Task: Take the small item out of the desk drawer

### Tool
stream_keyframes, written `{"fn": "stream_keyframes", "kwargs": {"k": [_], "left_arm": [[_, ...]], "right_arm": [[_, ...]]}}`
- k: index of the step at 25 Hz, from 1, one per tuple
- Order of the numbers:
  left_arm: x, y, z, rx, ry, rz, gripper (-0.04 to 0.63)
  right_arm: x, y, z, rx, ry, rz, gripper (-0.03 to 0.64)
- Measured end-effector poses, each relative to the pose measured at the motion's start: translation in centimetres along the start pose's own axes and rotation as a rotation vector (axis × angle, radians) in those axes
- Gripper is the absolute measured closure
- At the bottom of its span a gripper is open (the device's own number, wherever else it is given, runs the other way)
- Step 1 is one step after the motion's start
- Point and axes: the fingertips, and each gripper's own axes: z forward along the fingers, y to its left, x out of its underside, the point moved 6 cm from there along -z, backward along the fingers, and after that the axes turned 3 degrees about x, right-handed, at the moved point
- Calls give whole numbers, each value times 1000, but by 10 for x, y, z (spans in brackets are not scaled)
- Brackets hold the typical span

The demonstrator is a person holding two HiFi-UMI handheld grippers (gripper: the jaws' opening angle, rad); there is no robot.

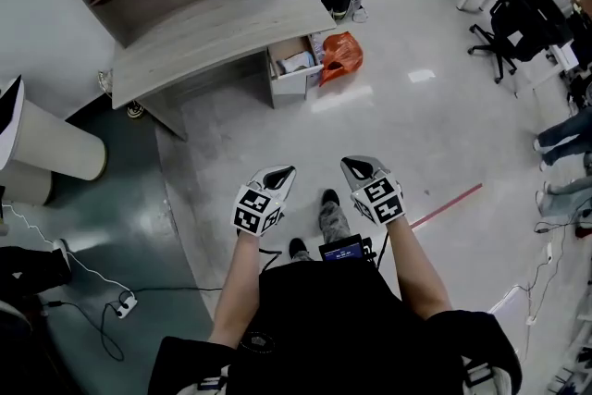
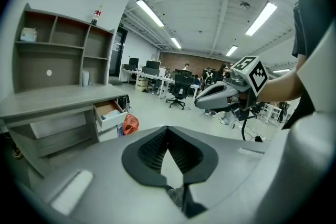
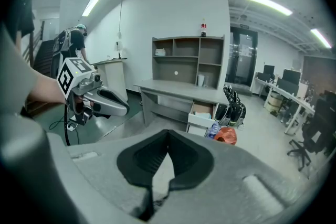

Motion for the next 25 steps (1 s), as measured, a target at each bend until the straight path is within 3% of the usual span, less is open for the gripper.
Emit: {"fn": "stream_keyframes", "kwargs": {"k": [13, 25], "left_arm": [[-54, 56, 51, -83, 22, 22, 597], [-87, 87, 115, -139, 69, -8, 597]], "right_arm": [[-42, -73, 67, -90, -53, -10, 617], [-60, -153, 112, -174, -58, -5, 617]]}}
